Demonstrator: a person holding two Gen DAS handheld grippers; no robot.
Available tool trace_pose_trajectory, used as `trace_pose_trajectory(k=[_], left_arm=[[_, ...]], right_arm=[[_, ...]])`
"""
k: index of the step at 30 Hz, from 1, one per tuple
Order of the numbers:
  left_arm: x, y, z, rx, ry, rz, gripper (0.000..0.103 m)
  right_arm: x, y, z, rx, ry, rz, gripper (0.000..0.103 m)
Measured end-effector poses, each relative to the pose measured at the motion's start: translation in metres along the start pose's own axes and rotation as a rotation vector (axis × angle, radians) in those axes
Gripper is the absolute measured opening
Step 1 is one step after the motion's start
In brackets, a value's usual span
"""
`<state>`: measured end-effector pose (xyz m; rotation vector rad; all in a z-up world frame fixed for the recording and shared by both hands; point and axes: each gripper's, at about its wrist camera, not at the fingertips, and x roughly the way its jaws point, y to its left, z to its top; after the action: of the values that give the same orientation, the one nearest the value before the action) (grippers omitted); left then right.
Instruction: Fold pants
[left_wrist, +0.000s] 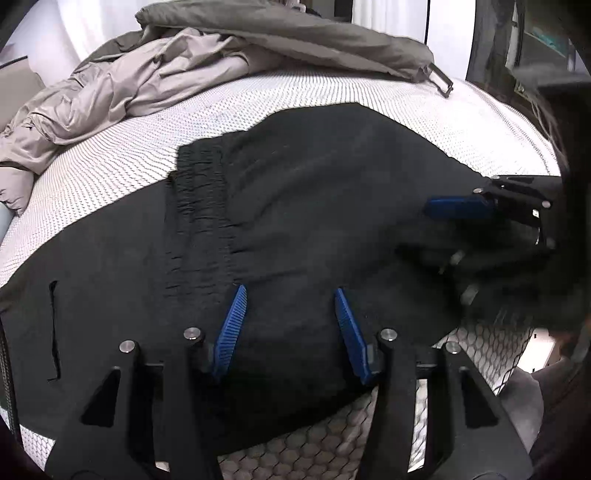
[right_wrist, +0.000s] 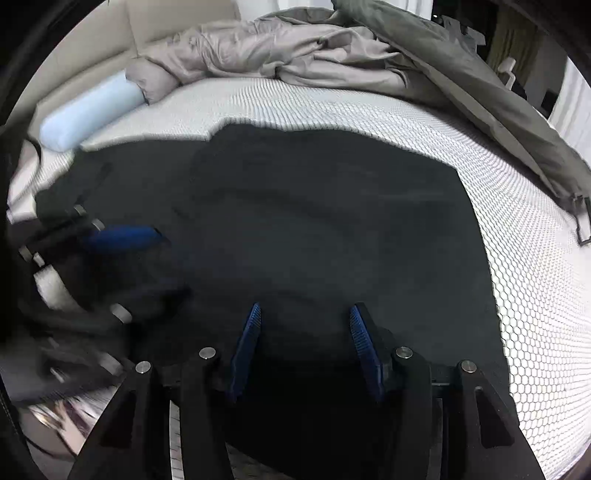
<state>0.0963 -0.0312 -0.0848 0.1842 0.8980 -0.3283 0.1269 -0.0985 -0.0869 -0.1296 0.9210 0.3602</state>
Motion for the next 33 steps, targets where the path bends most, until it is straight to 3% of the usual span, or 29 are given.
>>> trace_pose_trajectory(k=[6,8,10,13,15,19,24,25,30,31,33], left_arm=[[-0.016,0.005,-0.005,-0.028,-0.022,0.034,0.048],[-0.023,0.002,0.004,-0.042,-0.057,-0.028,0.048],[-0.028,-0.011,0.008,-0.025,-0.078,-0.075,0.048],[-0.014,-0.031,0.012,0.043,-0.042,-0.068,0.048],[-0.002,-0.033,0.010,0.031,-0.005,-0.067,0.048],[-0.001,-0.023,-0.001,0.010,-0.023,-0.104,0.048],[-0.004,-0.013,-0.007,-0.014,-0.037,-0.093,0.048],[-0.005,-0.012,-0.008,-0.017,-0.040,-0.088,0.048],[-0.008,-0.007,-0.013,-0.034,-0.043,-0.081,0.048],[-0.008,-0.007,-0.012,-0.039,-0.041,-0.083,0.048],[-0.009,-0.006,-0.012,-0.049,-0.036,-0.087,0.048]], right_arm=[[-0.028,-0.083,-0.023,0.150,0.002,-0.131,0.052],[-0.043,-0.091,-0.030,0.207,-0.022,-0.091,0.052],[-0.047,-0.067,-0.022,0.182,-0.052,-0.017,0.052],[-0.041,-0.027,-0.010,0.096,-0.064,0.061,0.052],[-0.023,-0.002,-0.012,0.061,-0.043,0.084,0.052],[-0.016,-0.015,-0.016,-0.018,-0.035,0.031,0.052],[-0.048,-0.080,-0.053,0.134,-0.010,-0.109,0.055],[-0.048,-0.086,-0.063,0.178,-0.002,-0.091,0.055],[-0.062,-0.115,-0.062,0.400,-0.065,0.187,0.055],[-0.056,-0.117,-0.060,0.444,-0.054,0.250,0.055],[-0.040,-0.115,-0.060,0.487,-0.018,0.291,0.055]])
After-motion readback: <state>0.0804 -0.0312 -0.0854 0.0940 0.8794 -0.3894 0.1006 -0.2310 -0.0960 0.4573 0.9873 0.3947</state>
